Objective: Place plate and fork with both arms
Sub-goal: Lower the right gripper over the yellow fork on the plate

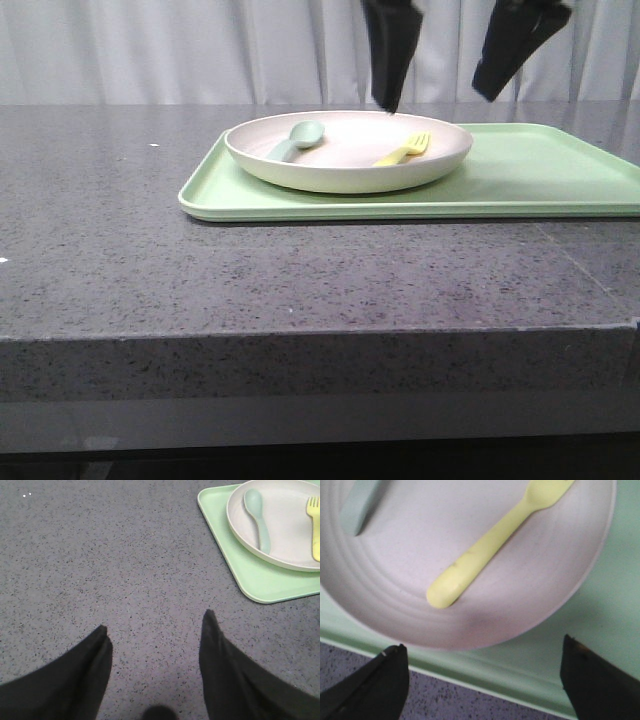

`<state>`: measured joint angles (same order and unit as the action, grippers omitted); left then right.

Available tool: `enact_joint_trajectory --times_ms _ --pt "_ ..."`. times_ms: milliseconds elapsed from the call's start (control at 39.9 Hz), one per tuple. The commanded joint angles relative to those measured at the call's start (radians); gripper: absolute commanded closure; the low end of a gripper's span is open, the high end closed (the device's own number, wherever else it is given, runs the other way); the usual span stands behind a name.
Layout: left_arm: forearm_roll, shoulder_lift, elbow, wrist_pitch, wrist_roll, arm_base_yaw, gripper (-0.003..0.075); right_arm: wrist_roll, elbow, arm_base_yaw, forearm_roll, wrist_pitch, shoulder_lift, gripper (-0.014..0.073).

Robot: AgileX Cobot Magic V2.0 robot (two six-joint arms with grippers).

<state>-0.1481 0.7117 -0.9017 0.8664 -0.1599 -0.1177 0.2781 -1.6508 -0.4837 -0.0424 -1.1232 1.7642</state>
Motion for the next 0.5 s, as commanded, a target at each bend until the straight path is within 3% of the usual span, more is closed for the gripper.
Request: enact_joint_trajectory --times_ms 0,476 --pt "-0.014 -0.002 -0.026 -0.073 -0.001 0.001 0.0331 0.042 -0.094 0.015 -0.024 0.001 0.014 -0.0041" --pt "-0.014 -0.002 -0.026 -0.073 -0.001 0.001 0.0331 0.066 -0.288 0.051 -0.022 -0.055 0.192 -0.0041"
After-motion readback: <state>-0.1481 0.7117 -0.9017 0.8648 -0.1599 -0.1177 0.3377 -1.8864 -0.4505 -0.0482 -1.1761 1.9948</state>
